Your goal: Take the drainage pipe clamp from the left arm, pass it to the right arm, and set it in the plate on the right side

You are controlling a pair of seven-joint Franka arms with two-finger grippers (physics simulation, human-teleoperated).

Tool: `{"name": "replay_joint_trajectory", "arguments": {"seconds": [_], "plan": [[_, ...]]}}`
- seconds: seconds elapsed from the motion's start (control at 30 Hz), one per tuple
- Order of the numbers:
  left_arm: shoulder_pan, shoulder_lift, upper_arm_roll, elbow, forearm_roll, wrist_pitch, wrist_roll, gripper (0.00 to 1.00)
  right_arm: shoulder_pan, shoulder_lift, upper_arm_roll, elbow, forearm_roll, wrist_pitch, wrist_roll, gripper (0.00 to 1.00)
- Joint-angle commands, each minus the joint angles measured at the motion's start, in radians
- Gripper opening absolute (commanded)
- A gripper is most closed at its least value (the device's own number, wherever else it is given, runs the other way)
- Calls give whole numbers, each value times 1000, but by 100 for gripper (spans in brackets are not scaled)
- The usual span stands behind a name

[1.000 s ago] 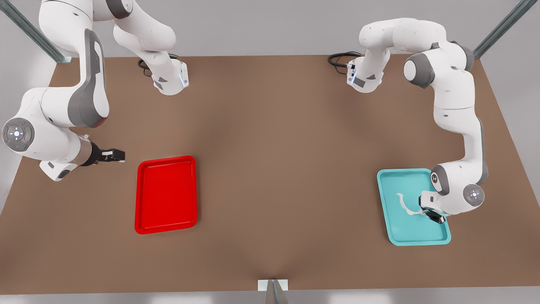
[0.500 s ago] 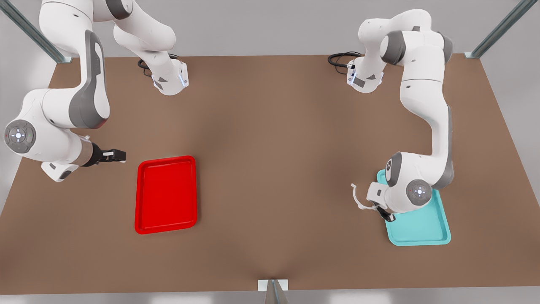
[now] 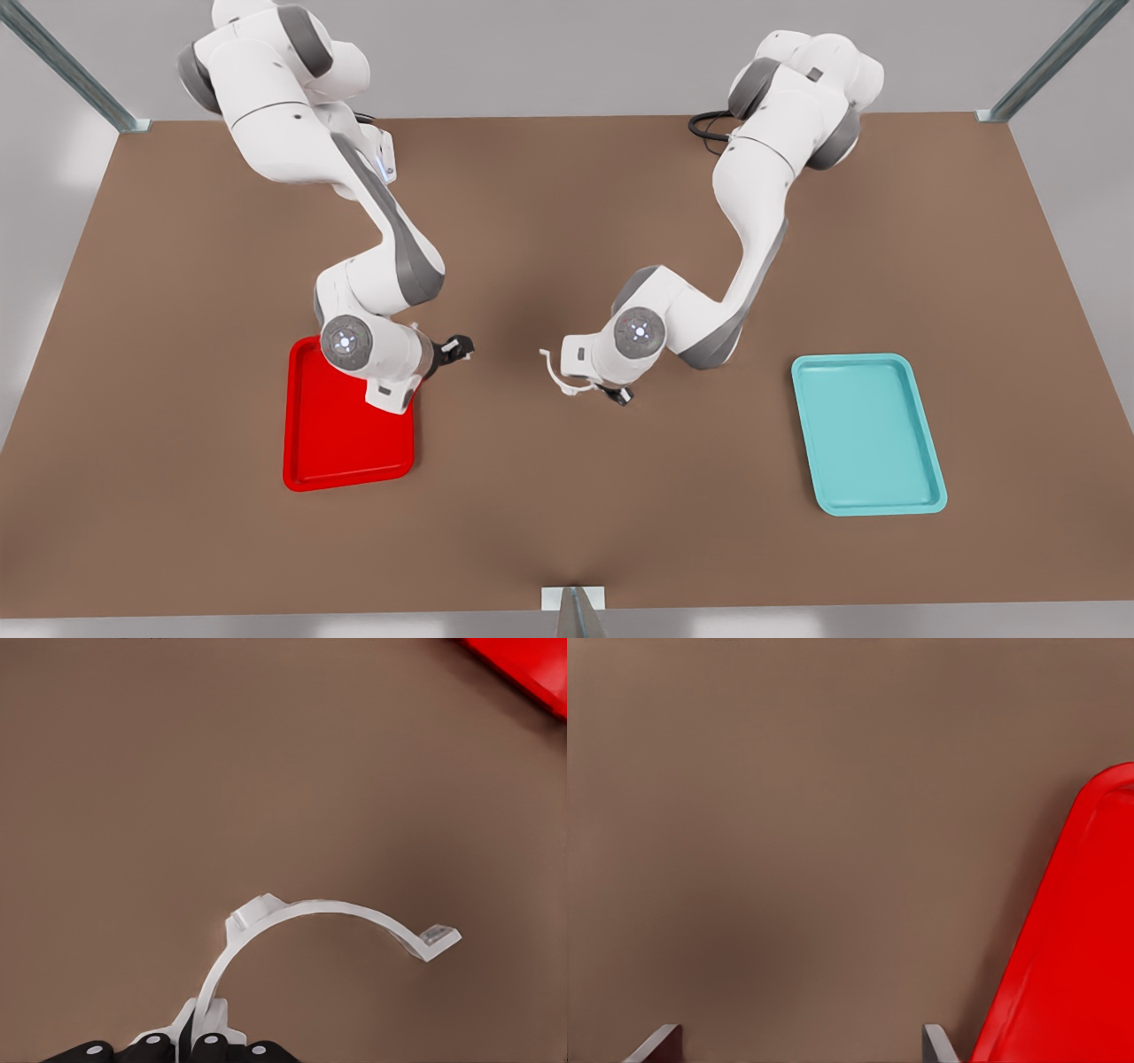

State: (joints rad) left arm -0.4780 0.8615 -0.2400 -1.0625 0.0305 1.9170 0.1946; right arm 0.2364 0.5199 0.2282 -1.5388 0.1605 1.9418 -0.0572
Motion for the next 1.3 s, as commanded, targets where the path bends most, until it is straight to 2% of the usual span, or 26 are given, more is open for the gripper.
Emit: {"name": "replay_joint_trajectory", "arguments": {"seconds": [0.0,0.3,1.17,1.2,1.23,1.27], "plan": [[-8,11,-10,12,-4,54,-727,21,27,15,14,-10,17,296,-4,100],[-17,34,-27,32,-3,66,-728,21,101,65,29,-6,13,440,-4,100],[-24,40,-32,29,-6,76,-744,21,124,181,29,13,11,505,-119,99],[-24,40,-30,29,-6,76,-744,21,127,181,29,13,11,512,-119,89],[-24,40,-32,29,-6,76,-744,21,130,186,29,13,11,513,-119,67],[-24,40,-30,29,-6,76,-744,21,130,186,29,13,11,513,-119,51]]}}
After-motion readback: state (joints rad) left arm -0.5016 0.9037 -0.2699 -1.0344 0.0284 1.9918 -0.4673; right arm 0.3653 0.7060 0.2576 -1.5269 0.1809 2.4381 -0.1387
